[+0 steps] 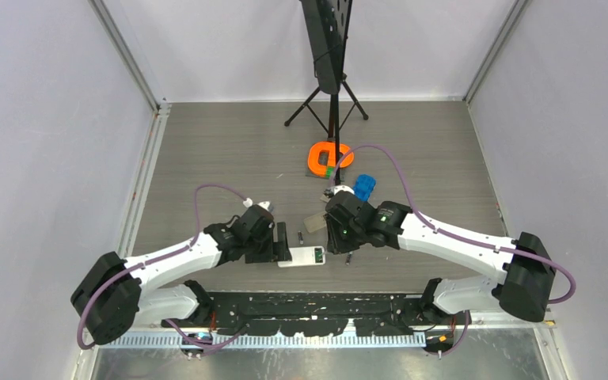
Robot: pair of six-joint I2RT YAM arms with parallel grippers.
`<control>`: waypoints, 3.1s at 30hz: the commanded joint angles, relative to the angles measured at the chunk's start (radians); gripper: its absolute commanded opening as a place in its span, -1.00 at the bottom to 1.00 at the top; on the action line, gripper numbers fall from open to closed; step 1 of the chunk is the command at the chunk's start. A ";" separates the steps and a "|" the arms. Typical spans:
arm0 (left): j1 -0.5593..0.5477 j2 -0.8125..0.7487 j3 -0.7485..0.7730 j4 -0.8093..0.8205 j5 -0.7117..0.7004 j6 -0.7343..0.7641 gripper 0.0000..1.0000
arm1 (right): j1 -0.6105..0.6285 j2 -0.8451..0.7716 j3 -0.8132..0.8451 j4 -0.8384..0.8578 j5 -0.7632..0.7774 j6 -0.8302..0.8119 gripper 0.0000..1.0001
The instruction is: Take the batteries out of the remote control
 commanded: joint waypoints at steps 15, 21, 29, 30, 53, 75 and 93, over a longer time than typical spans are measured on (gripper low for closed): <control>-0.004 0.055 -0.008 0.118 0.032 -0.002 0.44 | 0.020 0.076 0.052 0.063 0.063 0.027 -0.99; -0.004 0.061 -0.014 0.124 0.037 -0.002 0.44 | 0.024 0.060 0.061 0.032 0.096 0.024 -0.99; -0.004 0.075 -0.014 0.134 0.044 0.001 0.41 | 0.025 0.077 0.045 0.061 0.067 0.036 -0.99; -0.004 0.079 -0.012 0.135 0.048 0.003 0.39 | 0.026 0.081 0.043 0.069 0.059 0.040 -0.99; -0.004 0.105 -0.008 0.133 0.054 0.017 0.22 | 0.036 0.048 0.047 0.004 0.103 0.045 -0.99; -0.009 0.162 0.014 0.107 0.051 0.049 0.03 | 0.036 0.129 0.023 0.070 0.074 0.055 -0.99; -0.018 0.153 0.009 0.132 0.059 0.026 -0.13 | 0.096 0.149 0.057 0.080 0.147 0.103 -0.99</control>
